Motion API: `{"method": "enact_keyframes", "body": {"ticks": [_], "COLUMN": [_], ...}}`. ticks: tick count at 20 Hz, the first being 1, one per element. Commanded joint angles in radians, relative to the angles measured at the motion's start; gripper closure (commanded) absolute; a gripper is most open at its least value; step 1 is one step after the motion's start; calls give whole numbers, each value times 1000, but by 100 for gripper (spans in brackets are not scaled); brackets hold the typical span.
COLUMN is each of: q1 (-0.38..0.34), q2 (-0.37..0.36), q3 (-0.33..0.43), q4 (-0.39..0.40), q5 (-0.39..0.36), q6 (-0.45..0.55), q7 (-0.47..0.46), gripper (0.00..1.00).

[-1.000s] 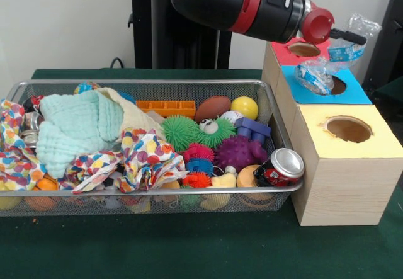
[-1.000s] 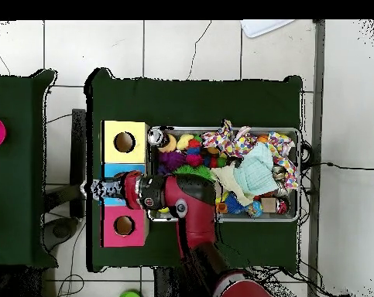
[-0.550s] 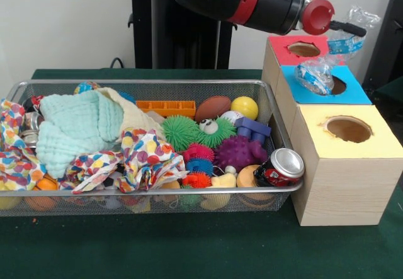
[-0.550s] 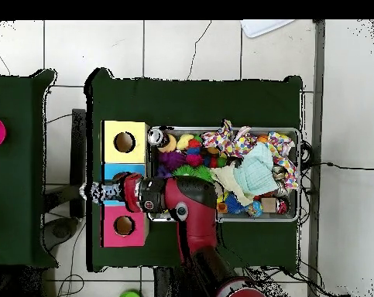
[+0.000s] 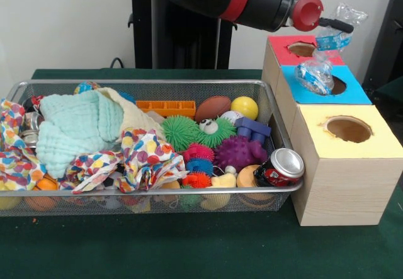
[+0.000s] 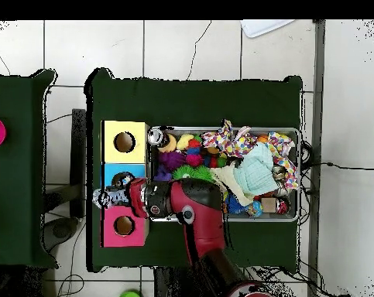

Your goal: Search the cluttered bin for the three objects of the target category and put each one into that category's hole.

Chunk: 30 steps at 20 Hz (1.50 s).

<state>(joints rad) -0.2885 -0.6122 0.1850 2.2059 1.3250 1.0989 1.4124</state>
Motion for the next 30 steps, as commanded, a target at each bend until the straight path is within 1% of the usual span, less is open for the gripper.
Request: {"method": "enact_keyframes", "body": {"ticks": [1, 4, 8, 18, 22, 30], "q1": [-42, -42, -45, -39, -43, -21], "q2": [18, 17, 36, 67, 99, 79], "q3": [-22, -23, -22, -8, -2, 4], "q4": [20, 23, 15, 5, -10, -4], "q5": [-25, -29, -26, 9, 16, 44], "q6": [-54, -53, -63, -80, -91, -85], "q7": [18, 15, 1, -36, -52, -45], "gripper": [100, 100, 100, 100, 100, 100]}}
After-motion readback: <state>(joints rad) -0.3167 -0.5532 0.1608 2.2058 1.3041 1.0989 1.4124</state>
